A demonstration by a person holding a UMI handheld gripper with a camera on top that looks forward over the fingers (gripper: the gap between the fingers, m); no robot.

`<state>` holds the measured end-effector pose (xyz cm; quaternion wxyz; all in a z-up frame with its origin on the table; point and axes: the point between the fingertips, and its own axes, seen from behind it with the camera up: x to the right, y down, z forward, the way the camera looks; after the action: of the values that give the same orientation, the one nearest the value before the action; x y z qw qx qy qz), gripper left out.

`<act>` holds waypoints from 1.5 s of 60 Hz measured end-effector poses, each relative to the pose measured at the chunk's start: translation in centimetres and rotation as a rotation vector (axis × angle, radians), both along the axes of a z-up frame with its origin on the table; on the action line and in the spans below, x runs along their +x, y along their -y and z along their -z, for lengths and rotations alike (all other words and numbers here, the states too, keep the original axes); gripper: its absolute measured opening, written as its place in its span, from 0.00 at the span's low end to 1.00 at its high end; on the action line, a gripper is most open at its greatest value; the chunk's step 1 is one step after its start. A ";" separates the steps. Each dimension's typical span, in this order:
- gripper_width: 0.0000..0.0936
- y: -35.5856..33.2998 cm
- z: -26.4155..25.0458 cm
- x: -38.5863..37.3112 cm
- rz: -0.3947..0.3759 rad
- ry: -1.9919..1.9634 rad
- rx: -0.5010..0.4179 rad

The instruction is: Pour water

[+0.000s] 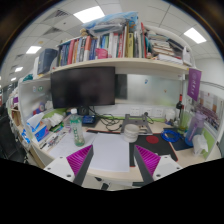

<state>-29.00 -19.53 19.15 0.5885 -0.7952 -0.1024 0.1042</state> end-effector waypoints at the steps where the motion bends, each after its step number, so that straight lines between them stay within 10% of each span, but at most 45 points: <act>1: 0.91 -0.6 0.6 -1.6 -0.021 -0.002 0.003; 15: 0.92 -9.0 4.5 -19.5 -0.178 -0.003 0.080; 32: 0.90 -19.2 6.7 -27.1 -0.089 0.007 0.103; 57: 0.29 -22.9 8.0 -26.5 -0.002 -0.017 0.093; 90: 0.29 -28.7 -2.3 -15.8 0.191 -1.152 -0.326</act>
<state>-44.75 9.18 21.42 0.4265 -0.6964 0.3219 0.4791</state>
